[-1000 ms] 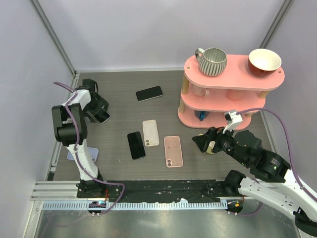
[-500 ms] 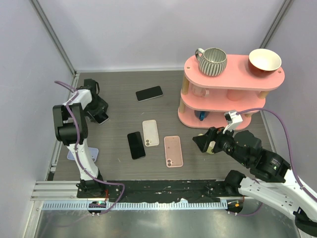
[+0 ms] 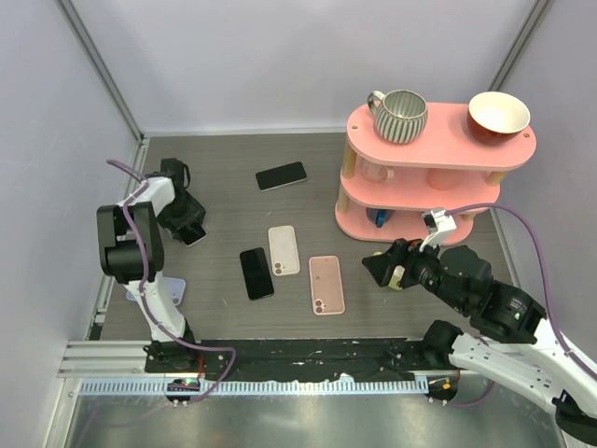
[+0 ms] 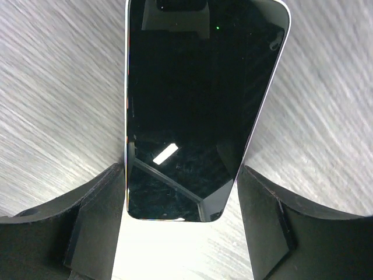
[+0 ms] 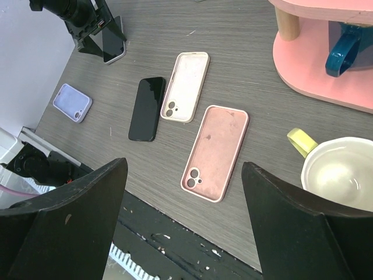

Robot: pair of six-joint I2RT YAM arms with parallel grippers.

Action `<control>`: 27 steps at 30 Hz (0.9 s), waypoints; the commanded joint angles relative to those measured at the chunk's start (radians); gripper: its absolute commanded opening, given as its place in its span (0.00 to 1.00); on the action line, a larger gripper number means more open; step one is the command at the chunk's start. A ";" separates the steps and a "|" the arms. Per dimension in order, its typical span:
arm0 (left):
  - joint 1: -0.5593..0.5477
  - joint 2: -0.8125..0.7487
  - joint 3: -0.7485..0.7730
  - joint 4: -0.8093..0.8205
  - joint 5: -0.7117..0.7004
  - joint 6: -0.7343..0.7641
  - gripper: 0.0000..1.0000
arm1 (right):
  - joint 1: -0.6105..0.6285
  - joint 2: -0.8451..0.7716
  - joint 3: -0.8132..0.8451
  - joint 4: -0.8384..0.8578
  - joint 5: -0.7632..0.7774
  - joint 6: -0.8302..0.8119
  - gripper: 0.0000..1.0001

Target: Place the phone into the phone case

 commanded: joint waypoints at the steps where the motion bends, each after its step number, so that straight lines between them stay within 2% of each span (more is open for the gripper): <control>1: -0.041 -0.099 -0.060 -0.016 0.039 0.038 0.48 | 0.003 0.006 -0.009 0.061 -0.013 0.035 0.85; 12: -0.166 -0.303 -0.171 0.018 0.103 0.060 0.31 | 0.003 0.006 -0.026 0.060 -0.018 0.066 0.84; 17: -0.194 -0.361 -0.185 0.010 0.140 0.055 0.28 | 0.003 -0.002 -0.033 0.060 -0.011 0.078 0.84; 27: -0.249 -0.451 -0.220 -0.011 0.091 0.067 0.22 | 0.003 0.006 -0.041 0.061 -0.002 0.080 0.83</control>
